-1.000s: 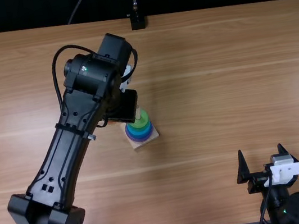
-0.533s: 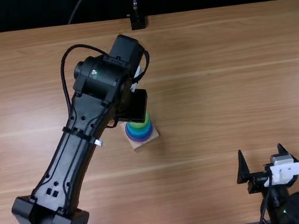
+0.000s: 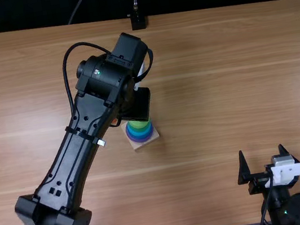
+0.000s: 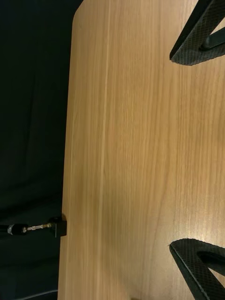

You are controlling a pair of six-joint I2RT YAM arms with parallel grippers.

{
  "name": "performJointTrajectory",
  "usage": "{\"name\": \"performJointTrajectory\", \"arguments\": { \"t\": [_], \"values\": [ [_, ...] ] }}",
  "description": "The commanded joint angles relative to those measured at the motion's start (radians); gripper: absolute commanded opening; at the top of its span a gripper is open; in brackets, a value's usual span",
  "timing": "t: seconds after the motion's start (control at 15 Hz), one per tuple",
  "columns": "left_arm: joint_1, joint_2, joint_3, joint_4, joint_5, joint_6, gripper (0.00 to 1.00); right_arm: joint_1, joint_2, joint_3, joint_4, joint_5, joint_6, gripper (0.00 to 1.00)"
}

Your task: Build the Hanoi tower: stack the rings onto the peg from bottom to top in this color order: purple, dark blue, light blue, dark green, light green, yellow, orange.

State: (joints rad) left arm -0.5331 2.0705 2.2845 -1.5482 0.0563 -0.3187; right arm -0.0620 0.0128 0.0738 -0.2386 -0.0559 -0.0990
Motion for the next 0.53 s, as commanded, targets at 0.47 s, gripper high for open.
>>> {"name": "performJointTrajectory", "arguments": {
  "t": [0.47],
  "values": [
    [-0.011, 0.037, 0.013, 0.054, -0.001, -0.009, 0.00, -0.012, -0.013, -0.057, -0.079, -0.010, 0.000, 1.00]
  ]
}}
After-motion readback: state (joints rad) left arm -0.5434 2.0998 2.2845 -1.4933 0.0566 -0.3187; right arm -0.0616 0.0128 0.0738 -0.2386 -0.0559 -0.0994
